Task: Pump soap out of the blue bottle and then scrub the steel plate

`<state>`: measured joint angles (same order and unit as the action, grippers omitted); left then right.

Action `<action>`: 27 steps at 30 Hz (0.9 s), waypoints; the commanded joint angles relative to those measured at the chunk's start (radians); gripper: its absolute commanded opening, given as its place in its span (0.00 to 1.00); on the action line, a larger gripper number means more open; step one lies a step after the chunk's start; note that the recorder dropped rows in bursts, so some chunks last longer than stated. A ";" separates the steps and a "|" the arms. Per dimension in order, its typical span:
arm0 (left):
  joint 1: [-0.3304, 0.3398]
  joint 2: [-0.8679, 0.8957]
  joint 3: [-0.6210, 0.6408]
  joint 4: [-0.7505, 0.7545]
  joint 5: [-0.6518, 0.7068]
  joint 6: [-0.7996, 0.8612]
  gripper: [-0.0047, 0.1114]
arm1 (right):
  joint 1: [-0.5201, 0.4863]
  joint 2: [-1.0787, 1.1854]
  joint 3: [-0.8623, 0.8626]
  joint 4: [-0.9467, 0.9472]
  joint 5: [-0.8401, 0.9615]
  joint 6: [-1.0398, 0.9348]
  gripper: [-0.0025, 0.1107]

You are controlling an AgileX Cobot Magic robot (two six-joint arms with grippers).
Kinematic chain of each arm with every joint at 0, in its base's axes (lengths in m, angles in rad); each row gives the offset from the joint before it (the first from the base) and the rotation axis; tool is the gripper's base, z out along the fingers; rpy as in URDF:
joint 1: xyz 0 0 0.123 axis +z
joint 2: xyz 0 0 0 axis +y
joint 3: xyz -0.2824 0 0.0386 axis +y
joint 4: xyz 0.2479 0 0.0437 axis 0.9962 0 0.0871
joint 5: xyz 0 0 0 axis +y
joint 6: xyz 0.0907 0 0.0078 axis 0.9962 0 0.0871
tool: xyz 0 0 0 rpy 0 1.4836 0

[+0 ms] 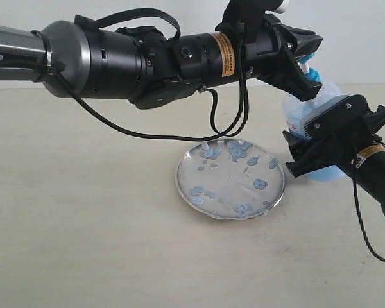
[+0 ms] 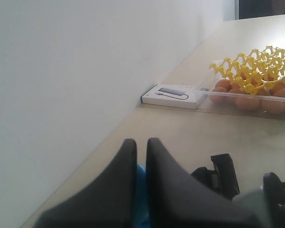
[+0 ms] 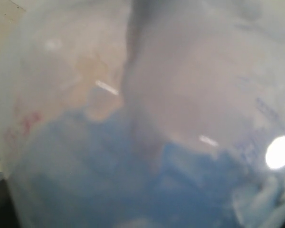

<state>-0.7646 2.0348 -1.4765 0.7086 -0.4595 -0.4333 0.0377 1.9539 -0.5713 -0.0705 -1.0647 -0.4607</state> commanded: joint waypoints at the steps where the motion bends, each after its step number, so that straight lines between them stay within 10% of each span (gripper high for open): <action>1: -0.004 0.036 0.006 0.013 0.080 -0.025 0.08 | -0.006 0.012 0.011 -0.016 0.106 -0.010 0.03; 27: -0.007 0.151 0.006 0.195 0.009 -0.237 0.08 | -0.006 0.012 0.011 -0.016 0.105 0.012 0.03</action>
<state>-0.7575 2.1170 -1.5006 0.7449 -0.5912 -0.6000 0.0305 1.9539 -0.5695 -0.0418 -1.0632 -0.4346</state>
